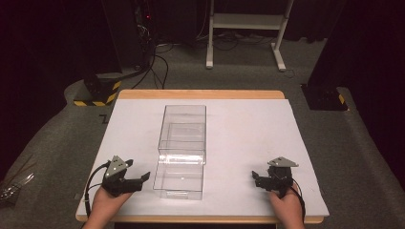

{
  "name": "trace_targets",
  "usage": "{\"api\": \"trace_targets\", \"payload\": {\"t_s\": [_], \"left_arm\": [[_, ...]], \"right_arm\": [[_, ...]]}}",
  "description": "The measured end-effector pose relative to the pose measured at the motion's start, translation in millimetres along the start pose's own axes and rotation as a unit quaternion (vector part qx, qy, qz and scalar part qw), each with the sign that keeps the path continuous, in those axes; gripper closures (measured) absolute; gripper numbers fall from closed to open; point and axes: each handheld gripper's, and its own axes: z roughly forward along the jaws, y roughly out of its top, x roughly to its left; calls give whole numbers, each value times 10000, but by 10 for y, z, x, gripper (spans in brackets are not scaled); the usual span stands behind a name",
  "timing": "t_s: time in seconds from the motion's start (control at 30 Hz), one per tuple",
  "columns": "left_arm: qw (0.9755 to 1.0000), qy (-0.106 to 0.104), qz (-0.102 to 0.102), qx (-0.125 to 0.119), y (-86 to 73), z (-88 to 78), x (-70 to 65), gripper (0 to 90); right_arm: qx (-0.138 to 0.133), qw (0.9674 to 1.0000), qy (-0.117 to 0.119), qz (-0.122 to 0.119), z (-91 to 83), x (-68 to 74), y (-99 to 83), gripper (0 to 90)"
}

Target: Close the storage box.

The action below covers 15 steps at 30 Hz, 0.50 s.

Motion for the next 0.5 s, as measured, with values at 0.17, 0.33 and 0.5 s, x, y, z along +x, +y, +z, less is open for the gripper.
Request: {"api": "trace_targets", "payload": {"t_s": [0.17,0.33,0.5], "left_arm": [[10000,-47,-10,-75,21,-55,-8,170],[9999,-85,-2,-141,36,-106,-16,171],[9997,-165,30,-193,57,-149,-53,173]], "right_arm": [[-3,10000,0,-1,0,0,0,134],[-3,10000,-2,-3,0,0,0,134],[-3,10000,-1,-2,0,0,0,134]]}}
